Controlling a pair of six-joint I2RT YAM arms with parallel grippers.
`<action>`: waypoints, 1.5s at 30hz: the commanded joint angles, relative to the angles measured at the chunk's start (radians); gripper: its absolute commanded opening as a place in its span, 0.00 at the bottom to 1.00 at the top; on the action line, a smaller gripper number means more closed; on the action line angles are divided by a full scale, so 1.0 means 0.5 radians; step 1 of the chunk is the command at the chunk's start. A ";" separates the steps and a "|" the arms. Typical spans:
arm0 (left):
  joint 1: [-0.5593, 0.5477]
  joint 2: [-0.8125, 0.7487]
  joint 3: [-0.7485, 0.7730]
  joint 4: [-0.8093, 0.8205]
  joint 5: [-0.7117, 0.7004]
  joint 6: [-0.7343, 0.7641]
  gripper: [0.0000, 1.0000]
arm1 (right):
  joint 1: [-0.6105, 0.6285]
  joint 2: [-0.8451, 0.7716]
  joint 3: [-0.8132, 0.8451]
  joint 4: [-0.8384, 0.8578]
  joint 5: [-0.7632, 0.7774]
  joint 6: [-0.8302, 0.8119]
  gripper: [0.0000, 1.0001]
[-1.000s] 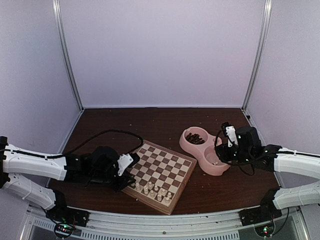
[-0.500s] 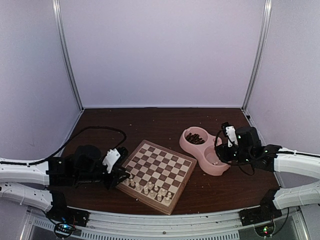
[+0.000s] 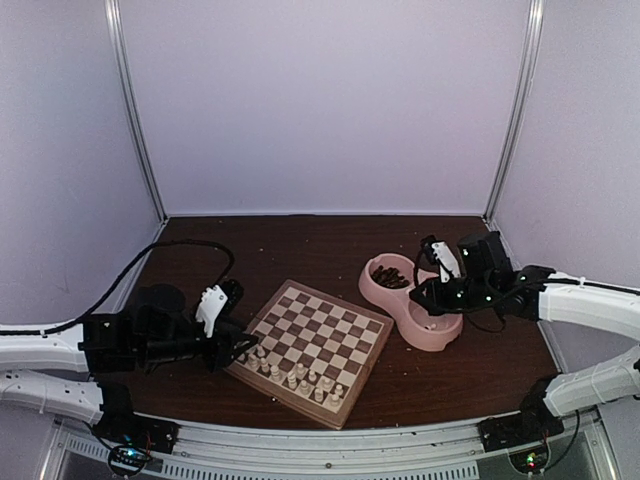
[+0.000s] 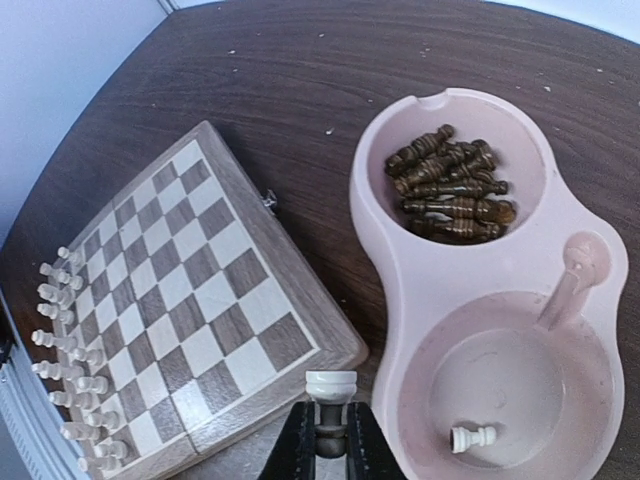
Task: Set up the chess pieces on the board
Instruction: Place the pawn on the chessboard.
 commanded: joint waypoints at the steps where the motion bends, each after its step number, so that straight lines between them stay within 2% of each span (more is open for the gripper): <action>1: 0.013 0.062 0.151 0.187 -0.039 -0.058 0.40 | 0.046 0.137 0.296 -0.369 -0.310 0.053 0.06; 7: 0.124 0.381 0.325 0.369 0.105 -0.092 0.39 | 0.165 0.486 0.600 -0.612 -0.550 0.049 0.06; 13: 0.189 0.538 0.292 0.505 0.109 -0.033 0.39 | 0.297 1.028 1.008 -0.899 -0.652 0.048 0.01; 23: 0.219 0.476 0.175 0.430 -0.054 -0.005 0.39 | 0.447 1.625 1.592 -1.302 -0.637 0.038 0.03; 33: 0.220 0.431 0.163 0.401 -0.089 -0.011 0.40 | 0.450 1.783 1.834 -1.612 -0.525 0.035 0.13; 39: 0.219 0.434 0.169 0.391 -0.084 -0.014 0.40 | 0.450 1.800 1.883 -1.622 -0.505 0.042 0.27; 45: 0.219 0.440 0.169 0.387 -0.087 -0.014 0.40 | 0.450 1.838 1.963 -1.637 -0.491 0.045 0.29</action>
